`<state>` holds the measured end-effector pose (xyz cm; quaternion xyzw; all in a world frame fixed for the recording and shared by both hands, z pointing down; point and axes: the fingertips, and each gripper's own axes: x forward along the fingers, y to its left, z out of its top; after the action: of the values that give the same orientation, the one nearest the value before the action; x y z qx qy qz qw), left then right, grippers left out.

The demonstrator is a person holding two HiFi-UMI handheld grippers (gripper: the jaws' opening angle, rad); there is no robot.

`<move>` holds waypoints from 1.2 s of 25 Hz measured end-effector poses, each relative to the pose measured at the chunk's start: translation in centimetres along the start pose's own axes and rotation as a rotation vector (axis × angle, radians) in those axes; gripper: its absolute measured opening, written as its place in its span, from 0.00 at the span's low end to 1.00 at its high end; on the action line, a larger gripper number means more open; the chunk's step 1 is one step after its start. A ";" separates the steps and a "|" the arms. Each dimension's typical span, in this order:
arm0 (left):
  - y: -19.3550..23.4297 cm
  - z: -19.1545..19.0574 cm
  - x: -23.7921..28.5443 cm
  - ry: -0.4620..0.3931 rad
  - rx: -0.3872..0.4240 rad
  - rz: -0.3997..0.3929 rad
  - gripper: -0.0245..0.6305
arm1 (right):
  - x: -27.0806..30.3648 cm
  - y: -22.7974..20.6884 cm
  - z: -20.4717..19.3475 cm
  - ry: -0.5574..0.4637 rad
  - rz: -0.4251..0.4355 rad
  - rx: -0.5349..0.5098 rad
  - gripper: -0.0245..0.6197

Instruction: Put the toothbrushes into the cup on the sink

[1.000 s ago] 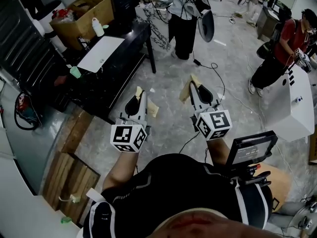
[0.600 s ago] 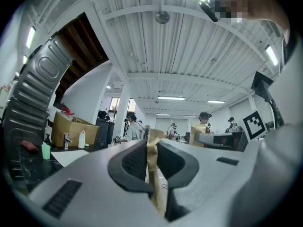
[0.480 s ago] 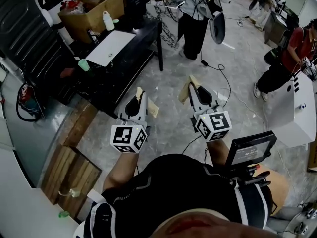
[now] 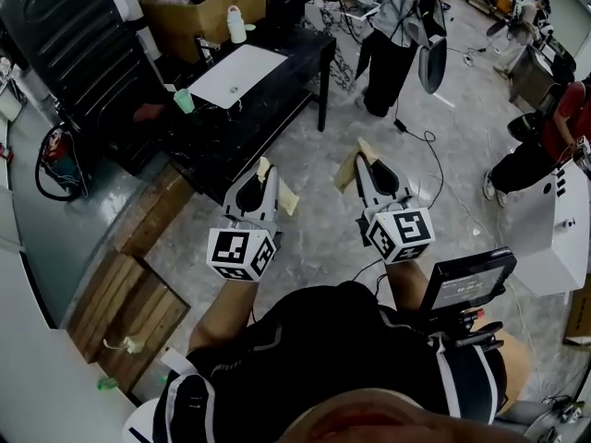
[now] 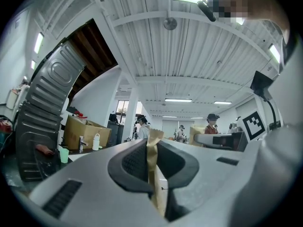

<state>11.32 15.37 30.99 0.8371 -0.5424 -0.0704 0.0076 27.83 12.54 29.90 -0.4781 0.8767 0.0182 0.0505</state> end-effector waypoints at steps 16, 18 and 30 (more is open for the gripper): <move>7.3 0.3 -0.9 -0.005 0.005 0.099 0.09 | 6.9 4.4 -1.3 0.023 0.105 0.007 0.12; 8.5 0.5 -0.2 -0.009 0.011 0.115 0.09 | 8.5 4.4 -1.5 0.013 0.120 0.026 0.12; 17.1 0.6 6.0 0.001 0.026 0.230 0.09 | 20.6 3.9 -1.6 -0.019 0.238 0.068 0.12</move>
<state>-1.86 2.95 31.22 0.7695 -0.6357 -0.0617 0.0052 13.35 -2.66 29.28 -0.3685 0.9268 -0.0010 0.0725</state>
